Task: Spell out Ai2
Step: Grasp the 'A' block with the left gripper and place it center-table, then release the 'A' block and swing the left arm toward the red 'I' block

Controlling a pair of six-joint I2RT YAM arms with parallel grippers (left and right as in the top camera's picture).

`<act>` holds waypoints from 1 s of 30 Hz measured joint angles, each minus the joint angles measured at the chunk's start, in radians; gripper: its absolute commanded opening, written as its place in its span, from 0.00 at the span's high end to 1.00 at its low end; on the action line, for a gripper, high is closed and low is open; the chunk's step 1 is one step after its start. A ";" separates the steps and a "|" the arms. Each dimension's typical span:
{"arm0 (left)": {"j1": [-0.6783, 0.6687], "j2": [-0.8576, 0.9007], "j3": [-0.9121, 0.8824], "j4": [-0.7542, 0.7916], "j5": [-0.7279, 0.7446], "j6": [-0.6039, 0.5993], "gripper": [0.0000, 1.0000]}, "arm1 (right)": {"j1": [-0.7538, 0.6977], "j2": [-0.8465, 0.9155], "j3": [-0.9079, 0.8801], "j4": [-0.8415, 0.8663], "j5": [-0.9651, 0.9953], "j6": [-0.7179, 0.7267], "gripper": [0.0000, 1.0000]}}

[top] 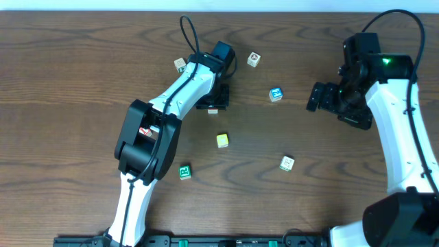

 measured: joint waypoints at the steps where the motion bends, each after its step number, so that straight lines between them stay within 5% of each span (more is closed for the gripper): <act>1: 0.000 0.000 0.000 0.000 -0.006 0.000 0.61 | 0.000 0.000 0.000 0.000 0.000 0.000 0.01; 15: 0.000 -0.119 0.000 -0.020 -0.034 0.002 0.56 | 0.000 0.000 -0.005 0.001 0.007 0.000 0.01; 24: 0.000 -0.499 0.002 -0.108 -0.070 0.057 0.40 | 0.000 0.000 -0.066 0.025 0.008 0.000 0.01; 30: 0.000 -0.744 0.046 -0.327 -0.168 0.113 0.27 | 0.000 0.000 -0.074 0.038 0.008 -0.001 0.01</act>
